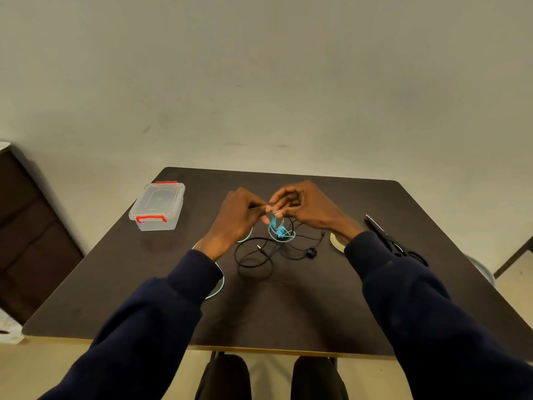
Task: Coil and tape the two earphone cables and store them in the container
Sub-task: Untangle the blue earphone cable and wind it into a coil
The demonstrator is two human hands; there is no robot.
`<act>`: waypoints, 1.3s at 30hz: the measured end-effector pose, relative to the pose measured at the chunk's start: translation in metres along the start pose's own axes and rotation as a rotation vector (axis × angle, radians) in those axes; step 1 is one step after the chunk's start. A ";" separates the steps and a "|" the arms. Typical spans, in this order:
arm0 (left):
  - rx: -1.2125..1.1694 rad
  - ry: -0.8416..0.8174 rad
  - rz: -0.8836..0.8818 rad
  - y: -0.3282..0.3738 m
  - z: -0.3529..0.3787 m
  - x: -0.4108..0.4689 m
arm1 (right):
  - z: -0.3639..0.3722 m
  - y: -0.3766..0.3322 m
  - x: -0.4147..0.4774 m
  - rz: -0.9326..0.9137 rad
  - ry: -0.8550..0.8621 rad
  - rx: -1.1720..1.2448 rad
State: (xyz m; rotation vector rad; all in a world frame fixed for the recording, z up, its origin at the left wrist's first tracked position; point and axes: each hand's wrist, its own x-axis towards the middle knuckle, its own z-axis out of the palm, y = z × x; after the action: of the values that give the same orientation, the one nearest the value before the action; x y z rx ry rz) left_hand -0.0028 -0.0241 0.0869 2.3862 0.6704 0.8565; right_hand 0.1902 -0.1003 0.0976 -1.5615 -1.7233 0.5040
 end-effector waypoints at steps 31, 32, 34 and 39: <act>-0.449 -0.099 -0.293 -0.003 -0.008 -0.003 | 0.013 0.022 0.005 0.004 0.114 -0.126; -0.463 -0.094 -0.298 -0.004 -0.009 -0.004 | 0.013 0.022 0.005 0.032 0.084 -0.112; -0.490 -0.068 -0.307 -0.005 -0.010 -0.005 | 0.013 0.023 0.005 0.078 0.049 -0.075; -0.431 -0.011 -0.342 -0.011 -0.008 -0.006 | 0.007 0.023 -0.001 0.092 0.169 0.047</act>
State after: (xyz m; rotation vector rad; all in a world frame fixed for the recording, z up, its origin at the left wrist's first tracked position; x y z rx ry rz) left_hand -0.0152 -0.0170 0.0832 1.8273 0.7724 0.7495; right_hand 0.2001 -0.0959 0.0759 -1.6079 -1.5075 0.4415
